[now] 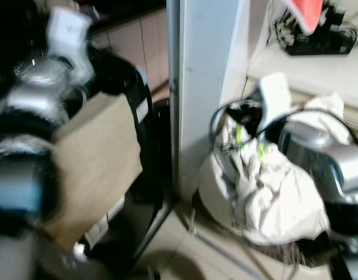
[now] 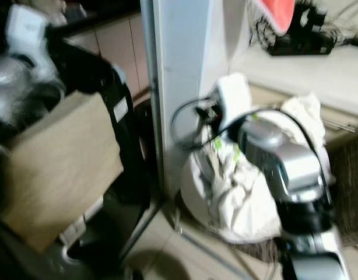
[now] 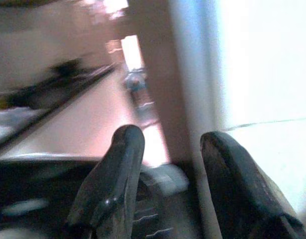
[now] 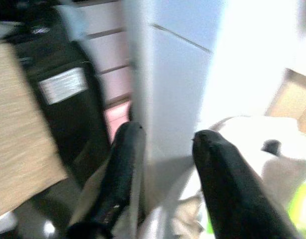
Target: Clothes washing
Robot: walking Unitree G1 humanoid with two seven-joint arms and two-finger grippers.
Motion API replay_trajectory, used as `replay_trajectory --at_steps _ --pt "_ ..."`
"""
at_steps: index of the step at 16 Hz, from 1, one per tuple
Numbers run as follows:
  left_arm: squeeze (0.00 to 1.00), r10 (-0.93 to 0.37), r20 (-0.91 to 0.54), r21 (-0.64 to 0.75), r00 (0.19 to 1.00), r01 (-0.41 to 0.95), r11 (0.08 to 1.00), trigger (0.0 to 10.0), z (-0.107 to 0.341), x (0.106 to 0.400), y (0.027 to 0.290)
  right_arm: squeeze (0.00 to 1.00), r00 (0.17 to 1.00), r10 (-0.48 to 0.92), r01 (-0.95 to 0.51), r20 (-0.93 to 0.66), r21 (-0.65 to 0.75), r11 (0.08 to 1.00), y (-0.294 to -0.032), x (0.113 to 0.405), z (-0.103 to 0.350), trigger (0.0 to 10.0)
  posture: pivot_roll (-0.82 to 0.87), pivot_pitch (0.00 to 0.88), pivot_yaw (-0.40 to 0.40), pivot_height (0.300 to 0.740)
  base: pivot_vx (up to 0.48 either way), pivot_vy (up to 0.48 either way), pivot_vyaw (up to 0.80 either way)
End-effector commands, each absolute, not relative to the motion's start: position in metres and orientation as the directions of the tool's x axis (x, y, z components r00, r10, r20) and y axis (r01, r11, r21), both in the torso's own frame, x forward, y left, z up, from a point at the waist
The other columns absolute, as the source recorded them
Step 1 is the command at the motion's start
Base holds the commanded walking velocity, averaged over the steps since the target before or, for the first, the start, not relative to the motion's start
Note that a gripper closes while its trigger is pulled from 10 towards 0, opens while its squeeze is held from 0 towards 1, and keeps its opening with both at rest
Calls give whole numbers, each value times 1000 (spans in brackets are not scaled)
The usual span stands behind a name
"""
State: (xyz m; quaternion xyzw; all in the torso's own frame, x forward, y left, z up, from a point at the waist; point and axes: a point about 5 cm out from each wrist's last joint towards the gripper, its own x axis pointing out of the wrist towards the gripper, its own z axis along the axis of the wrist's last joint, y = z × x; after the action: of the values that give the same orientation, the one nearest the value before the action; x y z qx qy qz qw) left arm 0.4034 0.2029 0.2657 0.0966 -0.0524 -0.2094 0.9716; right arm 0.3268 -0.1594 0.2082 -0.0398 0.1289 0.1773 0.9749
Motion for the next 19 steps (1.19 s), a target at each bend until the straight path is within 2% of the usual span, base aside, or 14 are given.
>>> replay_trajectory --at_steps 1,2,4,7,10,13,18,19 --pt "0 -584 78 165 808 567 807 10000 247 390 163 1000 943 156 -194 -295 -106 975 -189 340 196 10000 -111 0 67 740 0 0 0" --pt "0 -624 75 163 778 608 777 10000 241 384 152 1000 943 121 -167 -309 -129 977 -194 342 191 10000 -111 0 67 740 0 0 0" --pt "0 -713 81 126 697 702 701 10000 211 360 113 1000 943 1 -58 -332 -163 985 -219 356 170 10000 -113 0 75 740 0 0 0" --pt "0 -744 73 104 664 737 668 10000 194 337 94 1000 943 -27 -33 -333 -172 985 -231 370 159 10000 -96 0 78 740 0 0 0" --pt "0 -752 26 190 659 735 650 10000 186 314 99 1000 964 13 -54 -264 -146 988 -228 384 158 10000 -51 47 82 740 0 0 0" --pt "0 -787 -37 203 616 775 598 10000 181 298 103 1000 949 42 -93 -312 -152 984 -222 385 142 10000 -17 85 87 740 0 0 0" --pt "0 -798 -90 200 596 796 572 10000 181 279 108 1000 919 38 -115 -393 -174 978 -217 380 119 10000 27 129 90 740 0 0 0" --pt "0 -799 -96 198 594 798 569 10000 181 277 109 608 919 28 -106 -393 -179 978 -217 380 118 10000 30 132 90 740 0 0 0"
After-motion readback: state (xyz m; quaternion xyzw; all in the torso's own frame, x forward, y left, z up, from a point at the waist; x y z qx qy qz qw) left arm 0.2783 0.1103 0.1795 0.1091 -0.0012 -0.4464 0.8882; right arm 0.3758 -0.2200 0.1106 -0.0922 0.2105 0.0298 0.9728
